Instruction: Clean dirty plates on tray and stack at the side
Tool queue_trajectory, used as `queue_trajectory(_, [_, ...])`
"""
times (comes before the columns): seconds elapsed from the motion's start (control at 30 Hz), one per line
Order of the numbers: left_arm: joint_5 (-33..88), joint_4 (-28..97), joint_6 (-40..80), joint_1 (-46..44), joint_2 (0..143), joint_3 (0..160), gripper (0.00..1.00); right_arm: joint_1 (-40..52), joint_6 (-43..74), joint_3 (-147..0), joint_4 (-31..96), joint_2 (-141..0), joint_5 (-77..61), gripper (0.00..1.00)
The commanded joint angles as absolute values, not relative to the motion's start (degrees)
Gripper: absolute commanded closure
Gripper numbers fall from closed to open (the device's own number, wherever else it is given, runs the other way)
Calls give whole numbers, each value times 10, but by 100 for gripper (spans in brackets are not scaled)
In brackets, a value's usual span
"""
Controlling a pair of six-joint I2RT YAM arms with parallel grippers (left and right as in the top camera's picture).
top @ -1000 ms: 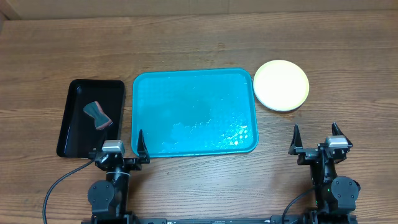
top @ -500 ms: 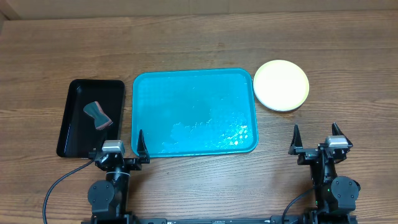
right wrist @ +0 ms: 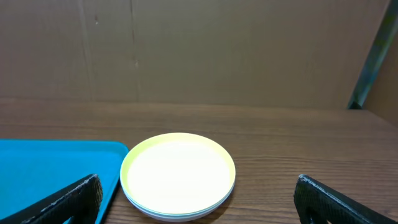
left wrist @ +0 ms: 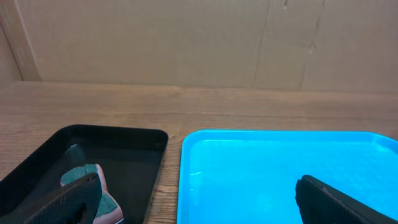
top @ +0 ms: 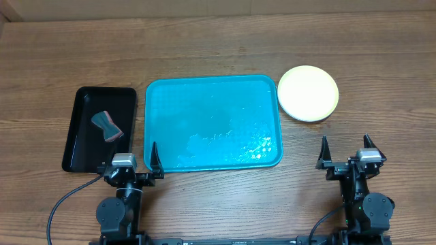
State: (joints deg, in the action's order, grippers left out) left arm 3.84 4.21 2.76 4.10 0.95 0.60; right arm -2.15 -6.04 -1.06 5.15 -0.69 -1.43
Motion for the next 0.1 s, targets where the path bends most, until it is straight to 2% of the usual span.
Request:
queue_trajectory(0.0, [43, 42, 17, 37, 3, 3, 0, -23, -63, -5, 48, -2, -9, 0])
queue_trajectory(0.07, [43, 42, 17, 37, 3, 3, 0, -23, -63, -5, 48, -2, -9, 0])
